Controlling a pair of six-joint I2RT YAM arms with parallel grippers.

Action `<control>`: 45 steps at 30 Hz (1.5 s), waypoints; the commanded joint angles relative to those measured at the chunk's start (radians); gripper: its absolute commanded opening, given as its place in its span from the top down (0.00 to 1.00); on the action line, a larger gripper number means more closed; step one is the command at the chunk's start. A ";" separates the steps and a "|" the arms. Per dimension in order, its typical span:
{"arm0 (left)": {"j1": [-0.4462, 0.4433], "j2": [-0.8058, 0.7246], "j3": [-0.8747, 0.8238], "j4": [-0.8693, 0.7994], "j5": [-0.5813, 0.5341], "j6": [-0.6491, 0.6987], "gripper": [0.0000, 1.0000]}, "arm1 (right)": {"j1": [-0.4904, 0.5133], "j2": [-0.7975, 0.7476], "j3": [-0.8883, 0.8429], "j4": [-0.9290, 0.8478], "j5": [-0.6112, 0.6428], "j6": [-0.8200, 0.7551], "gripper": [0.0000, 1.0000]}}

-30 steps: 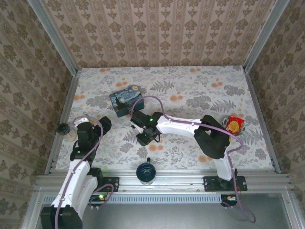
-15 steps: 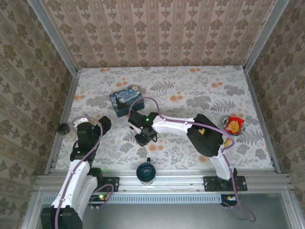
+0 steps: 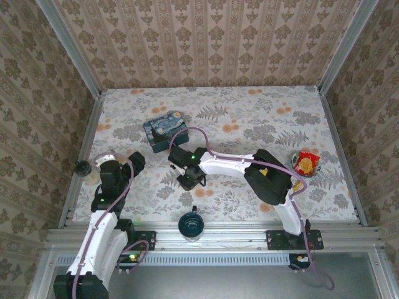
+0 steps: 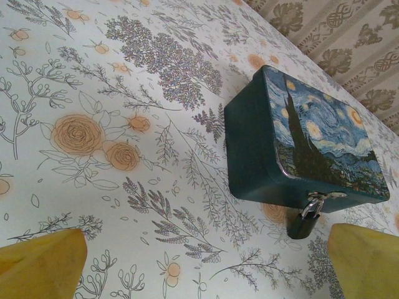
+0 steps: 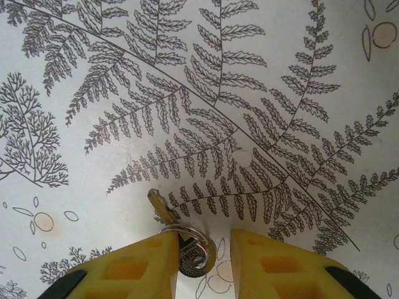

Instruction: Unlock a padlock with a key

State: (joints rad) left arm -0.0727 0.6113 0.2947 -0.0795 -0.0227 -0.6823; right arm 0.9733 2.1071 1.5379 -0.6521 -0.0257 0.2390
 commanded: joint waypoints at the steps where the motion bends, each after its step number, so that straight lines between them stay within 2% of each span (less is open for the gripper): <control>1: -0.007 -0.012 -0.002 -0.008 -0.002 -0.017 0.00 | 0.020 0.009 -0.018 -0.010 0.022 0.010 0.70; 8: -0.007 -0.011 0.003 -0.013 -0.002 -0.018 0.00 | 0.025 0.019 -0.017 -0.009 0.034 0.023 0.74; 18: -0.007 -0.012 0.024 -0.031 0.006 -0.004 0.00 | 0.022 -0.021 -0.019 -0.001 0.101 0.035 1.00; 27: -0.007 -0.007 0.051 -0.041 0.026 0.026 0.00 | -0.042 -0.131 -0.077 0.015 0.155 0.098 1.00; 36: -0.025 0.032 0.080 -0.004 0.057 0.032 0.00 | -0.161 -0.255 -0.196 0.061 0.086 0.162 1.00; 45: -0.113 0.115 0.105 0.057 0.032 0.028 0.00 | -0.224 -0.314 -0.233 0.077 0.011 0.164 1.00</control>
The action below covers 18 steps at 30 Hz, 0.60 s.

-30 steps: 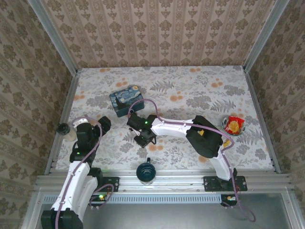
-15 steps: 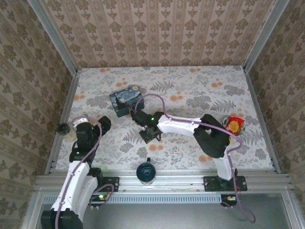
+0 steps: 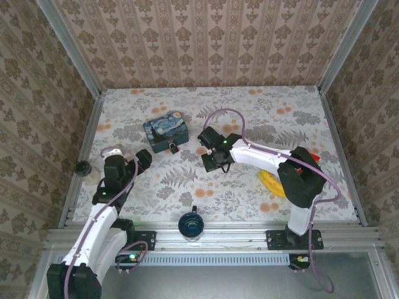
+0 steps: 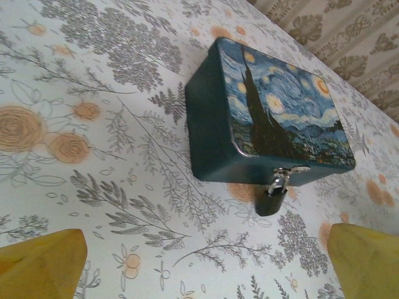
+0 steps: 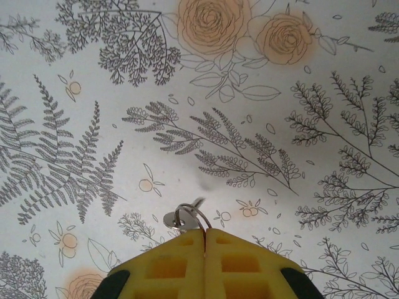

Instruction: Unlock a padlock with a key

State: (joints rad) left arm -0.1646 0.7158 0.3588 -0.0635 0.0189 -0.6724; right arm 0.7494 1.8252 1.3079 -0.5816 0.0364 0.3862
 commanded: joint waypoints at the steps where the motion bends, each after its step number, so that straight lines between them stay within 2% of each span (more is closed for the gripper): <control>1: -0.032 0.018 0.039 0.047 -0.017 0.015 0.00 | -0.001 -0.028 0.001 0.009 -0.066 0.018 1.00; 7: -0.075 0.048 0.045 0.077 -0.037 0.009 0.00 | -0.001 -0.003 0.010 0.040 -0.154 0.049 1.00; 18: -0.114 0.076 0.063 0.085 -0.055 0.020 0.00 | -0.019 0.008 -0.083 0.050 -0.107 0.066 1.00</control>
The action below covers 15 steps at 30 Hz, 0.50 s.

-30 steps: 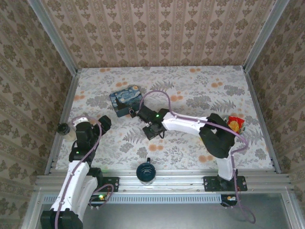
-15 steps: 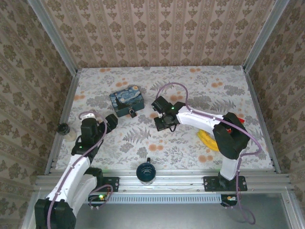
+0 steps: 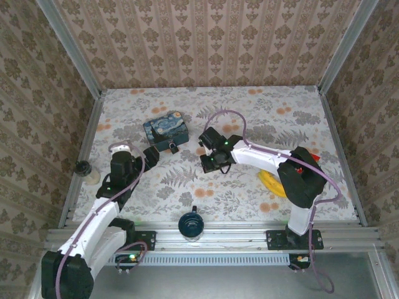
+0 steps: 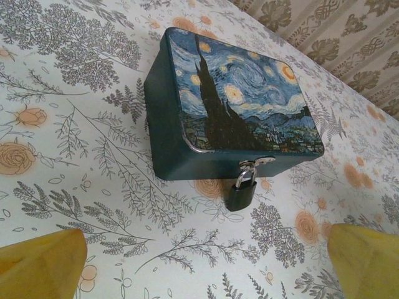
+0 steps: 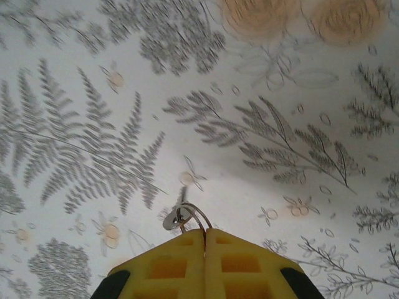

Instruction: Unlock a padlock with a key

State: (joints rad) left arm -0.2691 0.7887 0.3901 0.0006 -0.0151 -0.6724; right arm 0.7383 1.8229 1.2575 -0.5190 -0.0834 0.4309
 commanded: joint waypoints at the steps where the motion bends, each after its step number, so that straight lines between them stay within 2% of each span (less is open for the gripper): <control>1: -0.010 0.004 0.032 0.020 -0.025 0.020 0.00 | -0.007 0.007 -0.044 -0.013 0.018 0.021 1.00; 15: -0.018 0.003 0.039 0.004 -0.041 0.036 0.00 | -0.018 -0.056 -0.148 -0.048 0.066 0.048 1.00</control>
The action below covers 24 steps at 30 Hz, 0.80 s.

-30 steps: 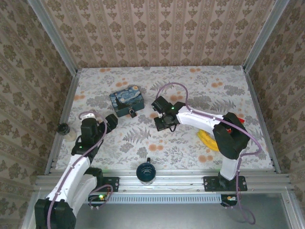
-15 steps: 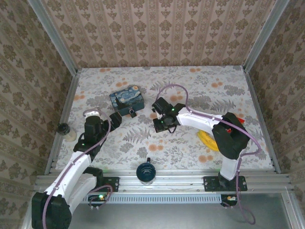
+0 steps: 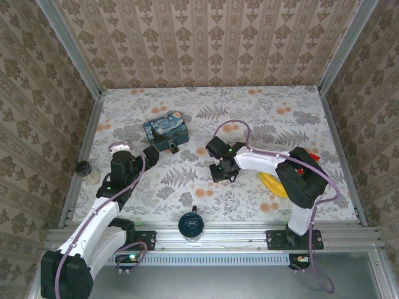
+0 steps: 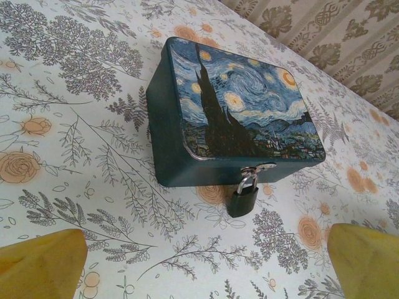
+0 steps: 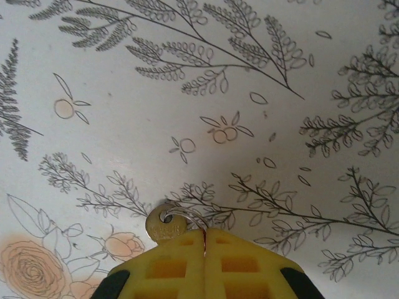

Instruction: Unlock a padlock with a key

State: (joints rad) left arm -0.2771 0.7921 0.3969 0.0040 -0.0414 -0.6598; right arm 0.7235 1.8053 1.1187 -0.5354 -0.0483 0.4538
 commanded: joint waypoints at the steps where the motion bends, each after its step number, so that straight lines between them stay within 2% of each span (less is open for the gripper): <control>1: -0.010 -0.003 0.033 -0.002 -0.015 0.025 0.00 | -0.003 -0.041 -0.010 -0.035 0.033 0.026 1.00; 4: -0.009 -0.007 0.034 -0.006 -0.014 0.027 0.00 | -0.001 -0.053 -0.012 -0.045 0.035 0.027 0.97; 8: -0.011 -0.010 0.040 -0.013 -0.012 0.035 0.00 | -0.001 -0.079 -0.014 -0.064 0.048 0.029 1.00; 17: -0.014 0.011 0.052 -0.011 0.008 0.037 0.00 | 0.003 -0.074 0.034 -0.117 0.029 0.074 1.00; 21: -0.026 0.047 0.060 0.007 0.044 0.033 0.01 | 0.029 -0.060 0.111 -0.218 0.154 0.138 1.00; 24: -0.057 0.104 0.070 0.042 0.078 0.005 0.09 | 0.036 -0.051 0.138 -0.237 0.218 0.202 1.00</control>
State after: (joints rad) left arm -0.3092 0.8593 0.4297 0.0086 -0.0116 -0.6514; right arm 0.7494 1.7424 1.2201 -0.6945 0.0650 0.5690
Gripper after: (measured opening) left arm 0.943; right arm 0.063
